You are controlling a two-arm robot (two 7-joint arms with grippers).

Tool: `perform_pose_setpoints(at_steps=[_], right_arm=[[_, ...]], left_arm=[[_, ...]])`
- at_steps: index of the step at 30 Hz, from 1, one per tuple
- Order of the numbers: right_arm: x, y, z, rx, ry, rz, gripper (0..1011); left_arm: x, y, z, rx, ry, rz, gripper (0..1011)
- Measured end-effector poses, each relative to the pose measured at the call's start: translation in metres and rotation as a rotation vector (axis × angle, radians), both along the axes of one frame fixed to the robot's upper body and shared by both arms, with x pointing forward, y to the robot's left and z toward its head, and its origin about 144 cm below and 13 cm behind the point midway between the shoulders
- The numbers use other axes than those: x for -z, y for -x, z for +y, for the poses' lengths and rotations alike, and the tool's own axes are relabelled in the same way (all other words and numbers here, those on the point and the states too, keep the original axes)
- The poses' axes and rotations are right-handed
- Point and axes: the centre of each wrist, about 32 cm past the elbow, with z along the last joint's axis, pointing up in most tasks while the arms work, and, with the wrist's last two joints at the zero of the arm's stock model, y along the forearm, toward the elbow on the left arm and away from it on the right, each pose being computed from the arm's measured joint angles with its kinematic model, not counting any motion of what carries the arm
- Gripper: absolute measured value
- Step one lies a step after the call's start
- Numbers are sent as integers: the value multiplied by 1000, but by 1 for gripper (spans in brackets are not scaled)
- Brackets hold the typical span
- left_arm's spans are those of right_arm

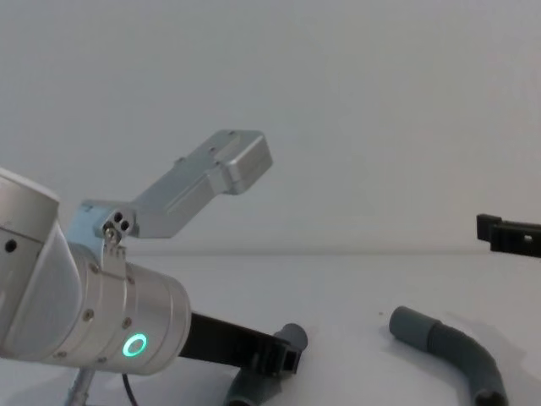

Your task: Use both hands to pick up one end of the pipe from the table, align the ends, and insert them.

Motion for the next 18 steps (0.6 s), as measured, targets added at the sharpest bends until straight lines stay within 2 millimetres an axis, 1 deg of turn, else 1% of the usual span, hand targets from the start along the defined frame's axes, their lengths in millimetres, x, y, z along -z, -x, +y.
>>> perform_pose_setpoints(at_steps=[8, 14, 18], right_arm=[[-16, 10, -5, -37, 37, 109, 1000], [-24, 17, -3, -50, 38, 174, 1000], [-29, 22, 3, -57, 29, 223, 1000]], left_arm=[[0, 0, 0, 0, 0, 0, 349], [0, 0, 0, 0, 0, 0, 349], [0, 0, 0, 0, 0, 0, 349]])
